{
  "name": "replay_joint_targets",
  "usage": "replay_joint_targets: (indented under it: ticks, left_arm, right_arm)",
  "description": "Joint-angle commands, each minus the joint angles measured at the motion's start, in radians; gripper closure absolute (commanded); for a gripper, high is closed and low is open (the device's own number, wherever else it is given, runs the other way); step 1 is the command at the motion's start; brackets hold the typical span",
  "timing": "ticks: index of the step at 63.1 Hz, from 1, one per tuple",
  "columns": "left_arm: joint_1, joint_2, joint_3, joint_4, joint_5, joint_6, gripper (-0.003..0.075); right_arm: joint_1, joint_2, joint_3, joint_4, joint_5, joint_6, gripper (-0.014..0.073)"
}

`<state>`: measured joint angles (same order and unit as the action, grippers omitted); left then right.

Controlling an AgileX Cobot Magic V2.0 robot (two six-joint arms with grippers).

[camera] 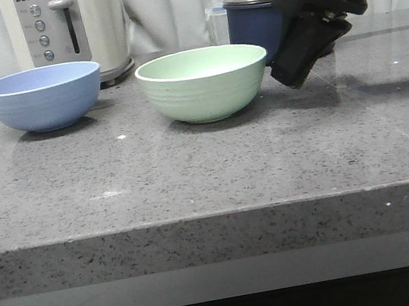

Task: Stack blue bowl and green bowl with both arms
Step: 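Release the green bowl and raise the right gripper beside it, then lower the left gripper and grasp the rim of the light blue bowl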

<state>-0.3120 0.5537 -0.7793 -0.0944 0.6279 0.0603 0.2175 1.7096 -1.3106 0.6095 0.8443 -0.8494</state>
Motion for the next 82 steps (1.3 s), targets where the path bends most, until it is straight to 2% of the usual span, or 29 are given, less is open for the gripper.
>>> replay_joint_targets:
  ticks: [1,40,56,72,82]
  left_arm:
    - [-0.01,0.009,-0.028,-0.006,-0.077,-0.001,0.0283]
    - [-0.01,0.055,-0.04,-0.006,-0.069,-0.008,0.0283]
    - [0.007,0.342,-0.22,0.012,0.041,-0.008,0.0283]
    - [0.112,0.687,-0.462,0.001,0.159,-0.01,0.0283]
    - [0.152,0.84,-0.569,-0.001,0.165,-0.01,0.0283]
  right_arm:
    - [-0.002,-0.041,-0.021,0.039,-0.02,-0.011,0.0657]
    - [-0.002,-0.041,-0.021,0.039,-0.013,-0.011,0.0657]
    - [-0.002,-0.041,-0.021,0.039,-0.013,-0.011,0.0657]
    - [-0.002,-0.041,-0.021,0.039,-0.013,-0.011,0.0657]
    - [-0.002,-0.041,-0.021,0.039,-0.013,-0.011,0.0657]
